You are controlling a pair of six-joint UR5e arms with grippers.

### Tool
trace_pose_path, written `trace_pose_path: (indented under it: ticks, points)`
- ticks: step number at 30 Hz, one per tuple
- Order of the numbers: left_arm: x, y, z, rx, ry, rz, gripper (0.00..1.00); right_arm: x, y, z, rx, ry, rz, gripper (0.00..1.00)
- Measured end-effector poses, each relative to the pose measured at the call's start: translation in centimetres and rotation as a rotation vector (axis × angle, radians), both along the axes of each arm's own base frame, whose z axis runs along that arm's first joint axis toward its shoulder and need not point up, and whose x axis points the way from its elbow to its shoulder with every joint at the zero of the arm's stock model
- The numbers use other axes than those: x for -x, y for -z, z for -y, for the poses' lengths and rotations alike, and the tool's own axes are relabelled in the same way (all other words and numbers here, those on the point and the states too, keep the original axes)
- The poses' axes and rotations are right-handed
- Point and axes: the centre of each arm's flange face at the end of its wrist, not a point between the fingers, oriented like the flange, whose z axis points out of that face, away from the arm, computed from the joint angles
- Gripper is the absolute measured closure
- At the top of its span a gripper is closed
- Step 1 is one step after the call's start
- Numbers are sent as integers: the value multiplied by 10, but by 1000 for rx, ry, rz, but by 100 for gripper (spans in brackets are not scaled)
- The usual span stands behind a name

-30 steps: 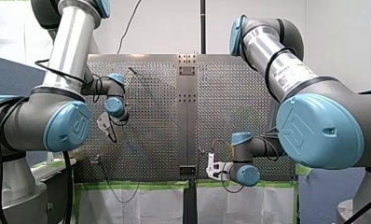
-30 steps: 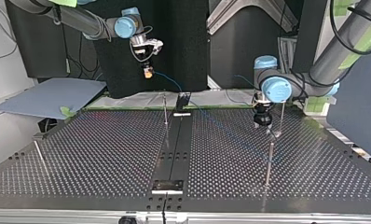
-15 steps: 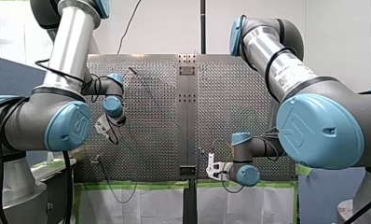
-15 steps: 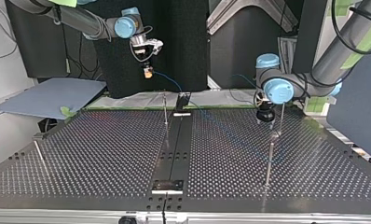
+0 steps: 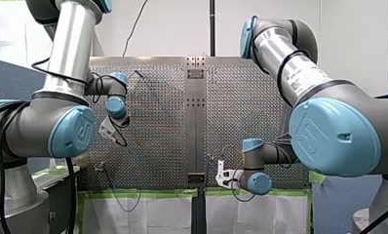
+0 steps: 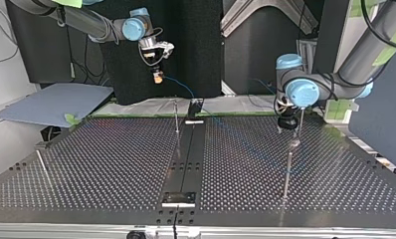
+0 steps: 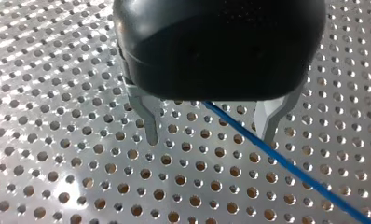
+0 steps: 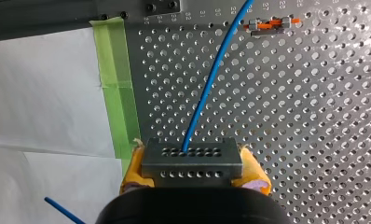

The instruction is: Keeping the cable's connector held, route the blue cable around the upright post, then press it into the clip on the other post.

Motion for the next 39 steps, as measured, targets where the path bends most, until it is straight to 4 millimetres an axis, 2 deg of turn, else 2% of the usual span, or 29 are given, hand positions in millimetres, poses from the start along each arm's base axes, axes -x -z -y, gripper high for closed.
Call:
trace_pose_path:
  ticks: [12, 21, 28, 39]
  points:
    - [15, 1, -5, 101, -40, 10, 0, 0, 0, 0, -1, -1, 0, 100]
    - [30, -10, -7, 91, -45, 25, 0, 0, 1, 0, -2, 0, -1, 100]
    - [43, -24, -3, 84, -10, 45, 0, 0, 1, 0, -2, 0, -1, 100]
    - [48, -26, 8, 78, 72, 41, 0, 0, 1, 0, -1, 0, -1, 100]
